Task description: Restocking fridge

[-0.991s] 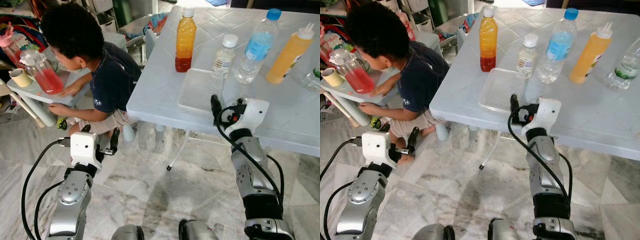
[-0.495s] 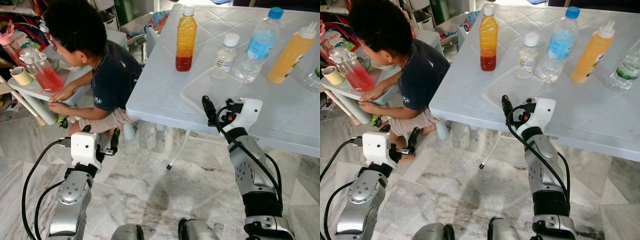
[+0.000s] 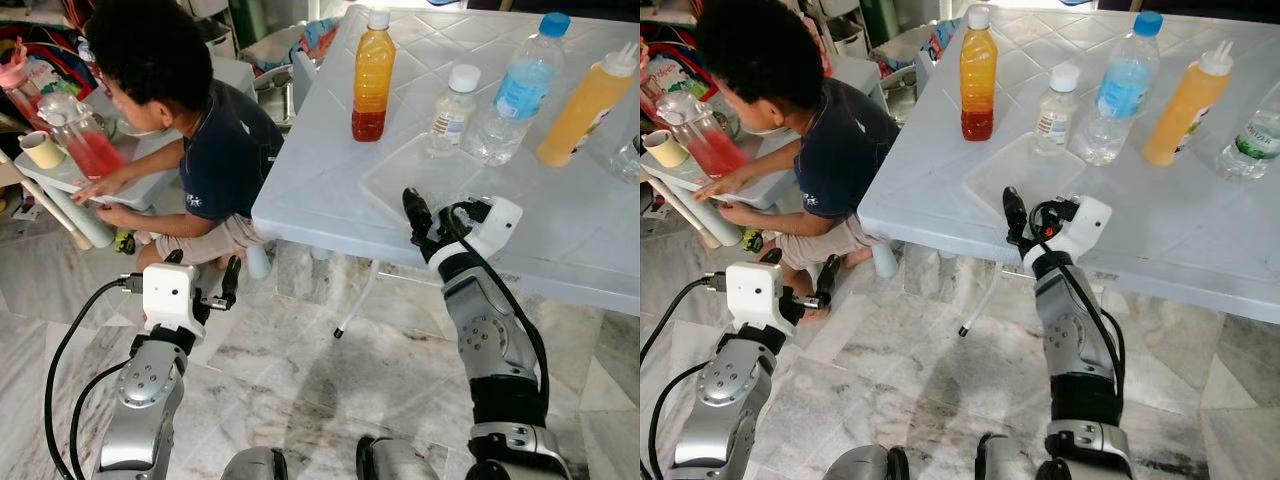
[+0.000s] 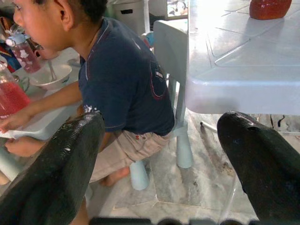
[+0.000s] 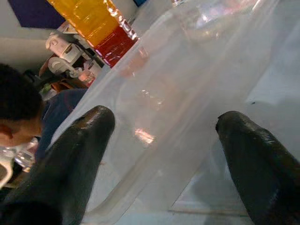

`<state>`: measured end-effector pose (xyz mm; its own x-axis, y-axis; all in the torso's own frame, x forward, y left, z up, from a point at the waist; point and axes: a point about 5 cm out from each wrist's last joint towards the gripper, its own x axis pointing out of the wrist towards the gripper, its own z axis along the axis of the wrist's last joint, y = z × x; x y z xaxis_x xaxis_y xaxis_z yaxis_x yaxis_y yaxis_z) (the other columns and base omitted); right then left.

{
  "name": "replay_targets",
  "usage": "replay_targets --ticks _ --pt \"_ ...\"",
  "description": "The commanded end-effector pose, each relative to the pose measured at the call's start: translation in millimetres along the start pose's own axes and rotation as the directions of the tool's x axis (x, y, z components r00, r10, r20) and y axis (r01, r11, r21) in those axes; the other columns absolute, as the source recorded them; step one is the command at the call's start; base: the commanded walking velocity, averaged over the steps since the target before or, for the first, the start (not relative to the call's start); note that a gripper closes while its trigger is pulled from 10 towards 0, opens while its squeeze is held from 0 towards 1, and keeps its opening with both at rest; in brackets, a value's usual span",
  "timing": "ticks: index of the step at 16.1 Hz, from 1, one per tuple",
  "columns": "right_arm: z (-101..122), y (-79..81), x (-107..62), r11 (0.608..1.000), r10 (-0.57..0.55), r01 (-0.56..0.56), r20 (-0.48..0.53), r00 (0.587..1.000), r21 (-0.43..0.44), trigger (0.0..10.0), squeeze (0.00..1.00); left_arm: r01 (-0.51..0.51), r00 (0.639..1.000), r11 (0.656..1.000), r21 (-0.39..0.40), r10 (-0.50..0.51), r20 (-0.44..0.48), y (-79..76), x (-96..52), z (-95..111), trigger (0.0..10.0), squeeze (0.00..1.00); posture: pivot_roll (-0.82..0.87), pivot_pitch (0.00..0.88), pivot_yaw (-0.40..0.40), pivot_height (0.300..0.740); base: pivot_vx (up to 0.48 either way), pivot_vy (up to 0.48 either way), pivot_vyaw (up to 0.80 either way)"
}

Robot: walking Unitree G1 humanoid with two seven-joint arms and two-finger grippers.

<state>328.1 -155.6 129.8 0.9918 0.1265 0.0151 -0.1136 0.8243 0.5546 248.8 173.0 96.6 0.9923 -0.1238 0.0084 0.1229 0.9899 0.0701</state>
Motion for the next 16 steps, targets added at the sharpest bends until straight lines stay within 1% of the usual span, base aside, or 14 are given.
replay_targets --ticks 1,3,5,10,16 --pt "1.2 3.4 2.4 1.0 0.0 0.0 -0.009 1.0 0.022 0.4 0.0 0.001 1.0 1.0 0.016 -0.001 -0.022 3.0 -1.5 -3.1 10.0 0.0 0.06 0.129 0.085 0.74 0.0 0.0 0.0" --pt "1.7 3.4 3.8 0.999 -0.003 0.004 -0.022 1.0 0.045 0.4 0.0 0.003 1.0 1.0 0.017 -0.003 -0.022 2.7 -1.4 -3.3 10.0 0.0 0.06 0.125 0.084 0.74 0.0 0.0 0.0" --pt "3.2 2.3 5.4 0.997 -0.013 0.016 -0.034 0.999 0.075 0.0 0.0 0.004 1.0 1.0 0.017 -0.004 -0.022 2.4 -1.1 -3.2 10.0 0.0 0.06 0.126 0.085 0.74 0.0 0.0 0.0" --pt "6.2 -3.2 5.0 0.997 -0.044 0.047 -0.036 0.998 0.063 0.0 0.0 0.003 1.0 1.0 0.012 -0.002 -0.025 1.3 -1.3 -3.3 10.0 0.0 0.06 0.132 0.085 0.74 0.0 0.0 0.0" --pt "7.9 -6.0 4.3 0.997 -0.054 0.056 -0.035 0.998 0.051 0.0 0.0 -0.001 1.0 1.0 0.006 0.001 -0.029 1.3 -0.3 -3.8 10.0 0.0 0.05 0.13 0.083 0.74 0.0 0.0 0.0"
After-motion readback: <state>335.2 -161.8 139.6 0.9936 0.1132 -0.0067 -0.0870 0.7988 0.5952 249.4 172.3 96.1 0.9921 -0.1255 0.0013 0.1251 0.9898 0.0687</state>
